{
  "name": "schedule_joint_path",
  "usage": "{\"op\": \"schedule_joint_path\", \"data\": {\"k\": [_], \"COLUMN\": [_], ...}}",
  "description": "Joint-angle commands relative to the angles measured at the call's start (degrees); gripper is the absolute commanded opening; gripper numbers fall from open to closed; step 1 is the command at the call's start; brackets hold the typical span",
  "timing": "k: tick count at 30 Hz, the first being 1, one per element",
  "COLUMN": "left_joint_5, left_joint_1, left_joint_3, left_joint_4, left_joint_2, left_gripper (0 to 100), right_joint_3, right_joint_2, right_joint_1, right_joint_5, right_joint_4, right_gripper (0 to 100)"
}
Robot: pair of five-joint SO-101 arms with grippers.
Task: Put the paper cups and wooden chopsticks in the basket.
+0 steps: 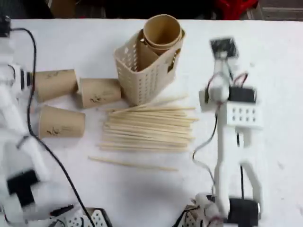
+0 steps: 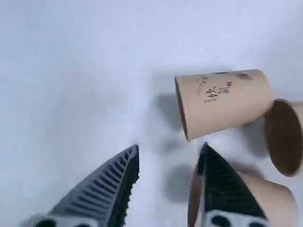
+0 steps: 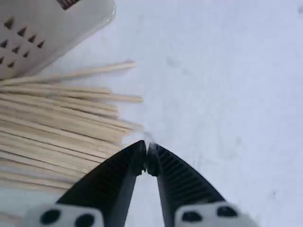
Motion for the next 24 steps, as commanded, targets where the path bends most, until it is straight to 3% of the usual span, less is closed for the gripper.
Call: {"op": "schedule_joint_path", "data": {"k": [1,12,19,24], "left_joint_5": [4.84,22.33,26.99,28.84], "left_joint_1": [-0.75,0.84,5.58,9.63], "left_joint_3": [-23.74,-62.77,-78.33,-81.85], "left_joint_4": [8.62,15.74,18.29,19.69], "left_joint_2": [20.62,55.69,66.86,70.11], "left_gripper": [25,25,25,25], "right_joint_3": [14.42,37.71,43.52,48.62], "right_joint_2": [-9.98,-28.18,-34.86,-36.97], "right_joint_1": [-0.04,-0.40,-0.48,-0.48], "right_joint_5": [2.90,3.52,3.52,3.52], "right_joint_4": [-6.11,-17.19,-19.03,-23.52], "right_gripper": [1.8,1.8,1.8,1.8]}}
